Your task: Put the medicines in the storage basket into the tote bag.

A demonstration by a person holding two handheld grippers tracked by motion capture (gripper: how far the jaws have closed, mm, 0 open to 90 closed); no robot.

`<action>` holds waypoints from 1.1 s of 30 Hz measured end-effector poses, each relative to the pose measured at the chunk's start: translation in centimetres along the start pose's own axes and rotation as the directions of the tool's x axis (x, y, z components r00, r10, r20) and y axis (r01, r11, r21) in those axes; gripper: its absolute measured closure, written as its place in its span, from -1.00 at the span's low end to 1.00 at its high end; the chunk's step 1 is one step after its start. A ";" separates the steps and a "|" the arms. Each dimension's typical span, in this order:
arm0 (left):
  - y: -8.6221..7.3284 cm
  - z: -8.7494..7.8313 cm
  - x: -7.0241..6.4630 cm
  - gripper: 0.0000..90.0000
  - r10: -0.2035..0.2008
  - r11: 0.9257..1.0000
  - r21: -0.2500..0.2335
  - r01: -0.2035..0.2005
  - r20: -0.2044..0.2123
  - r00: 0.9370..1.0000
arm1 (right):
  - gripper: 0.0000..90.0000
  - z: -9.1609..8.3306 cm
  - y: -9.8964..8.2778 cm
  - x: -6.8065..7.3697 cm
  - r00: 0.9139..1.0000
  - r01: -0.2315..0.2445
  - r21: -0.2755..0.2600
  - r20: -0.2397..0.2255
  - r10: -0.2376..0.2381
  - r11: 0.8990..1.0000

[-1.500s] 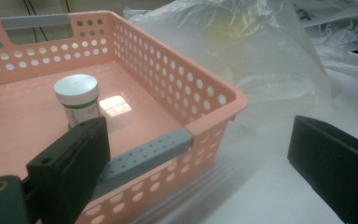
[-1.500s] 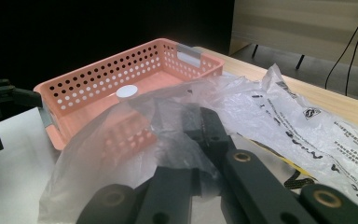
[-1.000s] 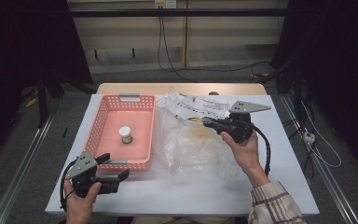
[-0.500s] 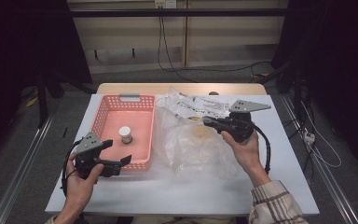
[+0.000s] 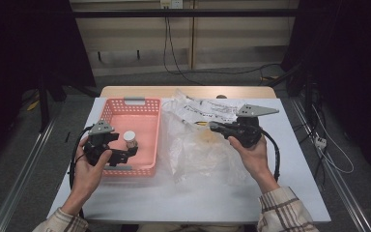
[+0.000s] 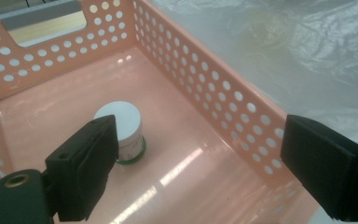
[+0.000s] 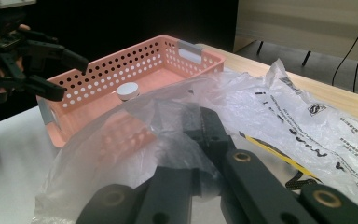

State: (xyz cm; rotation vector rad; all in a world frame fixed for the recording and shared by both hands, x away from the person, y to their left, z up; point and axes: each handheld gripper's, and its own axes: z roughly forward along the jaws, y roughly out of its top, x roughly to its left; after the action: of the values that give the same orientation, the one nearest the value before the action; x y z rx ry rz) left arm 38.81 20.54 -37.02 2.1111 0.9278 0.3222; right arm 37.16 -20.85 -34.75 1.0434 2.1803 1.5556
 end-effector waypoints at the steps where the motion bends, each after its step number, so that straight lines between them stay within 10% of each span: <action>1: 0.0 0.2 0.3 -0.77 0.001 1.000 -0.002 -0.001 0.012 1.000 | 1.00 0.0 0.0 0.0 1.000 0.000 0.000 -0.001 0.000 1.000; 11: 1.7 1.8 1.3 -0.78 0.064 0.997 0.044 -0.062 -0.057 0.996 | 1.00 0.4 -0.1 -0.1 1.000 -0.001 0.011 -0.010 0.001 1.000; 33: 1.7 6.1 4.6 -0.25 -0.005 0.980 0.199 0.020 -0.073 0.997 | 1.00 1.3 -0.4 -0.1 1.000 0.000 0.036 -0.030 0.001 0.999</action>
State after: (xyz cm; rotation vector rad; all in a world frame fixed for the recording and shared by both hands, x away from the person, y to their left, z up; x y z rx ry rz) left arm 46.02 19.63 -40.10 2.2879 1.0527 0.3118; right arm 37.78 -20.08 -35.64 1.0381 2.2357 1.5483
